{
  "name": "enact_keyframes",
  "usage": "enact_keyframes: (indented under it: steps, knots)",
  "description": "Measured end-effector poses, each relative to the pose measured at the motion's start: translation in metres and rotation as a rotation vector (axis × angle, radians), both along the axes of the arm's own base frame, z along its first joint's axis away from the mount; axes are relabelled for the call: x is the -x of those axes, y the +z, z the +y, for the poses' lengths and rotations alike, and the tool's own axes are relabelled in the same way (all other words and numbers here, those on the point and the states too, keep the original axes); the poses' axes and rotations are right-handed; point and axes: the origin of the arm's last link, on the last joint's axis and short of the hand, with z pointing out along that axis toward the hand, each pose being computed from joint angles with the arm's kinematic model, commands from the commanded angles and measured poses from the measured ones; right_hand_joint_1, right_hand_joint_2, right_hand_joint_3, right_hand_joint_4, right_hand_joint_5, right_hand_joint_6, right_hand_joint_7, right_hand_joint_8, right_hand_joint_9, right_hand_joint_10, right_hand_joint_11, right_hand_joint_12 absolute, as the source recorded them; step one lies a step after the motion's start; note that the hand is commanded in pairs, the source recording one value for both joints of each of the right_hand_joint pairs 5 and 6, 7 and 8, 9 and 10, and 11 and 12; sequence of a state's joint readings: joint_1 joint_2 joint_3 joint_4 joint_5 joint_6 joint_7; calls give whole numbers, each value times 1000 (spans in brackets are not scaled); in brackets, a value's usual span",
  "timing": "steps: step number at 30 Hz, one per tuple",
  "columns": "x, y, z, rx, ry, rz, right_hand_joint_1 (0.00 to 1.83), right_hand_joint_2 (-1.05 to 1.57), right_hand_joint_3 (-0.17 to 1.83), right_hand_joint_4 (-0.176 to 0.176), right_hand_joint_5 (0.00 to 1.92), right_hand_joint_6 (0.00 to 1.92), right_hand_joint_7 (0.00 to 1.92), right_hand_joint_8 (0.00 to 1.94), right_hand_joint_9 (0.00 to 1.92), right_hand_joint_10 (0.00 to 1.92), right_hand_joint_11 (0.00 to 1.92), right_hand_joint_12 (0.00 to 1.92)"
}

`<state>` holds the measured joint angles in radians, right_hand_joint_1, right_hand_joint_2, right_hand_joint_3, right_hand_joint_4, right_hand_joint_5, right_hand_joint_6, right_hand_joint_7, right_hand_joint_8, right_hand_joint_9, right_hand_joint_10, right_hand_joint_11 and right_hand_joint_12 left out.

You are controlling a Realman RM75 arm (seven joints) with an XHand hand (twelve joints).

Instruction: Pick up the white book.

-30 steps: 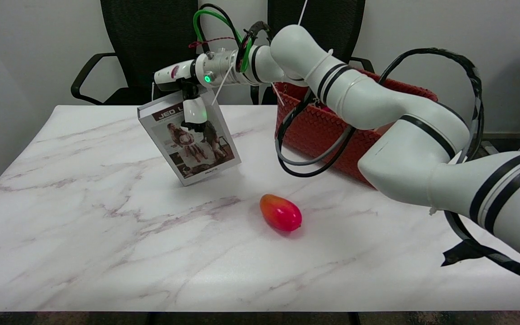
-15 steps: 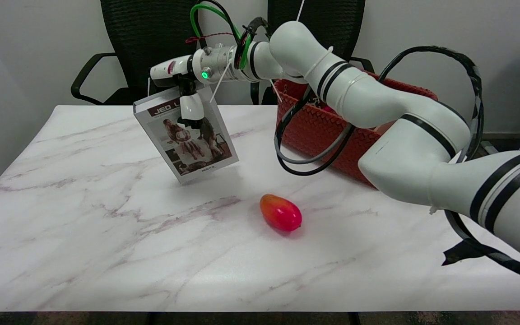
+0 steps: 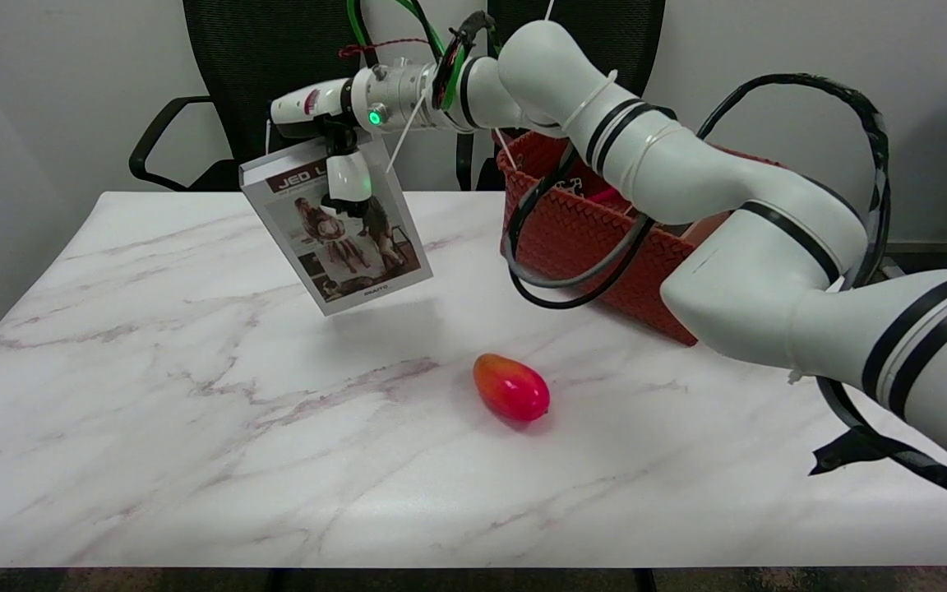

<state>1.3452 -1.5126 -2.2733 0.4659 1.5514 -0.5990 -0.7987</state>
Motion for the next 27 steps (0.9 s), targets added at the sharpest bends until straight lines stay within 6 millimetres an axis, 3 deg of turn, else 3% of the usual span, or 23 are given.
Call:
enact_keyframes:
  steps: [27]
  knots:
    - [-62, 30, 3, 9, 153, 58, 1357, 297, 1833, 0, 1011, 1011, 1409, 1409, 1518, 1518, 1498, 1498]
